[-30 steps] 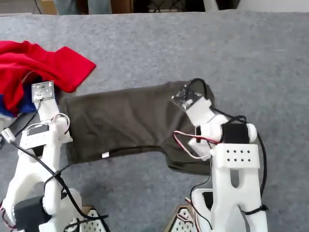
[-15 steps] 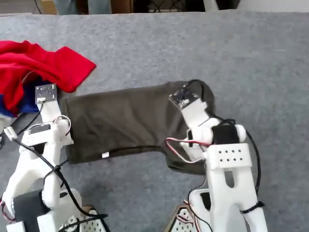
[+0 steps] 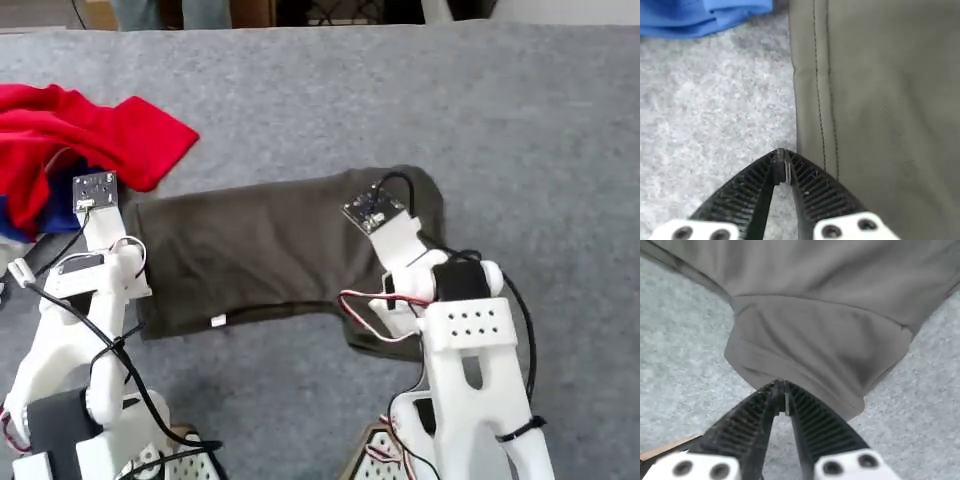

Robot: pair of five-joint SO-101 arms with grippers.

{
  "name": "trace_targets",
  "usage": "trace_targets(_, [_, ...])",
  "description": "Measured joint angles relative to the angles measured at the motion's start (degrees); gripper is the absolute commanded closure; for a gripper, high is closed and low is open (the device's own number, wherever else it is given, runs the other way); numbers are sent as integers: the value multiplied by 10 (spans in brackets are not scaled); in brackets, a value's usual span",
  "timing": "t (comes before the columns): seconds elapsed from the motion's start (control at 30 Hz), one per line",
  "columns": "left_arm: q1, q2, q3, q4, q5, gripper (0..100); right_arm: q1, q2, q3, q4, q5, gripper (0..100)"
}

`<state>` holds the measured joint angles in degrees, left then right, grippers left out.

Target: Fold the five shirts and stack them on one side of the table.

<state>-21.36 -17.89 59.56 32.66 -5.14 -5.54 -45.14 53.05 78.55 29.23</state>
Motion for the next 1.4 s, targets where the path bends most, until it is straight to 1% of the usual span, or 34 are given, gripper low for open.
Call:
trace_targets(0.93, [-15,0,0,0,0,970,0,0,2,-13,-4,983])
trace_targets(1.0, [-18,3,-6,0,18,970,1,0,-23,-4,-5,983])
trace_targets(1.07, [-19,7,-14,0,45,970,4,0,-74,37,-5,983])
trace_targets(1.1, [-21,9,-18,0,40,970,11,-1,-91,61,-5,983])
trace_targets(1.17, [-25,11,-21,0,18,970,20,-1,-98,74,-5,983])
trace_targets(1.23, [-14,15,-21,0,16,970,21,-1,-96,71,-5,983])
trace_targets(1.4, [-15,18,-21,0,16,970,14,-1,-58,47,5,983])
